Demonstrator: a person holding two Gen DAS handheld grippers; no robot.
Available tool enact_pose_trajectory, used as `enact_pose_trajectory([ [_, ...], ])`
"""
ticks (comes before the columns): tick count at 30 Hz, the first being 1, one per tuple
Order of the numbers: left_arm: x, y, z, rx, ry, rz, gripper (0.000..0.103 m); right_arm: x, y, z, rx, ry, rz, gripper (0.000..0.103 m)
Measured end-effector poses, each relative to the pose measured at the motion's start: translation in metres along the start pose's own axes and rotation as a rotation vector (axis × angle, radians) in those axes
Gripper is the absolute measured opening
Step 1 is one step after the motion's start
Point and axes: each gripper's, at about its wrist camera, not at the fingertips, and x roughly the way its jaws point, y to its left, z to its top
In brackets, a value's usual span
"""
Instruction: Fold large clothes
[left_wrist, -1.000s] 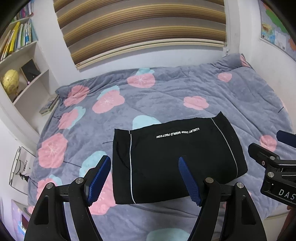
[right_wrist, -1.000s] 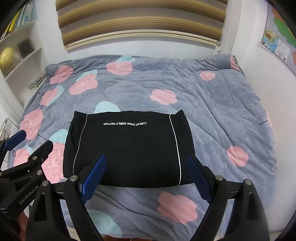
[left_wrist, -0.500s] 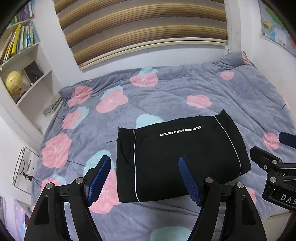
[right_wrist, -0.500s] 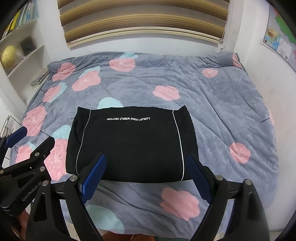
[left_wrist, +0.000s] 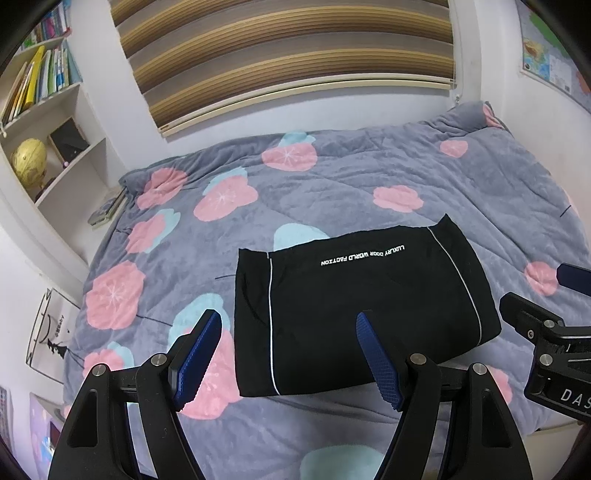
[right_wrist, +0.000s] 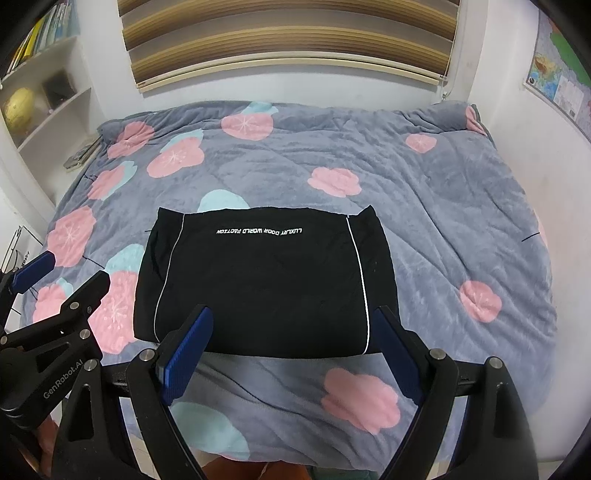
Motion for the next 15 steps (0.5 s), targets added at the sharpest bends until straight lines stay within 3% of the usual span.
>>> enact_pose_trajectory([
  [15,0.0010,0.0052,-0.0028,0.005,0.007,-0.009,0.077,-0.0009,0.0017,-0.0072,-0.004,0.012,0.003,0.089],
])
